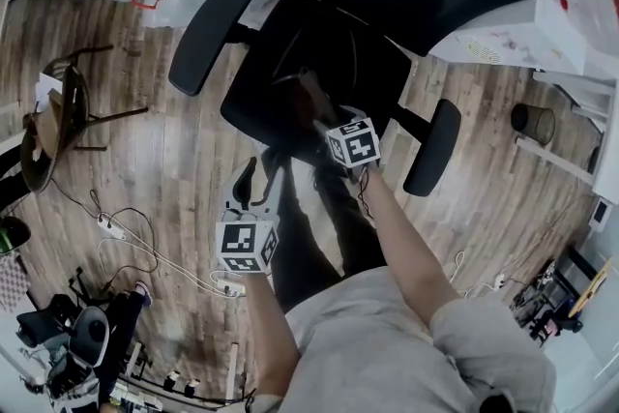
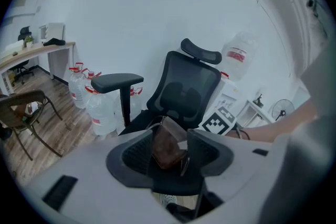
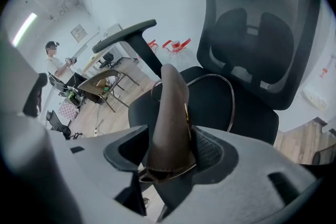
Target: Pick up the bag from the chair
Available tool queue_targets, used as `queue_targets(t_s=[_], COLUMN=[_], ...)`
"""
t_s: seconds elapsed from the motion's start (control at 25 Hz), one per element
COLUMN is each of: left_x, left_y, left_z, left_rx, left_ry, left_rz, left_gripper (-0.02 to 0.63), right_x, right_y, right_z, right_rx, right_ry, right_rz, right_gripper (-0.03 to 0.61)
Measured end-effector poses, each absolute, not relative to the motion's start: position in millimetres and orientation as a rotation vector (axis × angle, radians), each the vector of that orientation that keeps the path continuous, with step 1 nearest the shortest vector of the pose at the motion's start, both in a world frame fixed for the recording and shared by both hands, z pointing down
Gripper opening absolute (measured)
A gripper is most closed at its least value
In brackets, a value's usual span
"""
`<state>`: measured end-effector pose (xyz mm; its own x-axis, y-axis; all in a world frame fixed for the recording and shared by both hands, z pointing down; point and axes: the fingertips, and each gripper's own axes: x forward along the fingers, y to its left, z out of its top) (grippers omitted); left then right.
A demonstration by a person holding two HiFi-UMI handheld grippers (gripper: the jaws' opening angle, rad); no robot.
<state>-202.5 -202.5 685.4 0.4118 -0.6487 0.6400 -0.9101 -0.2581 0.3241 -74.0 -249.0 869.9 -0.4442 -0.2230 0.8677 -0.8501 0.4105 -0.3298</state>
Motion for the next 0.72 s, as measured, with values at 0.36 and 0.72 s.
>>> queue_targets(t_s=[0.36,0.72], left_x=[-206,-209], left_y=[-205,-204], left_z=[684,675], left_rx=[1.985,1.967], left_ry=[-1.323,-1.351], left_rz=[0.436,0.347], left_gripper=[0.196,0.196], right_x=[-75,-74], right_y=[-250,-266], right_z=[876,830], right_rx=[0.930,0.872], right_ry=[-1.848,-1.987], right_rz=[1.004,0.805], right_gripper=[0.098,0.060])
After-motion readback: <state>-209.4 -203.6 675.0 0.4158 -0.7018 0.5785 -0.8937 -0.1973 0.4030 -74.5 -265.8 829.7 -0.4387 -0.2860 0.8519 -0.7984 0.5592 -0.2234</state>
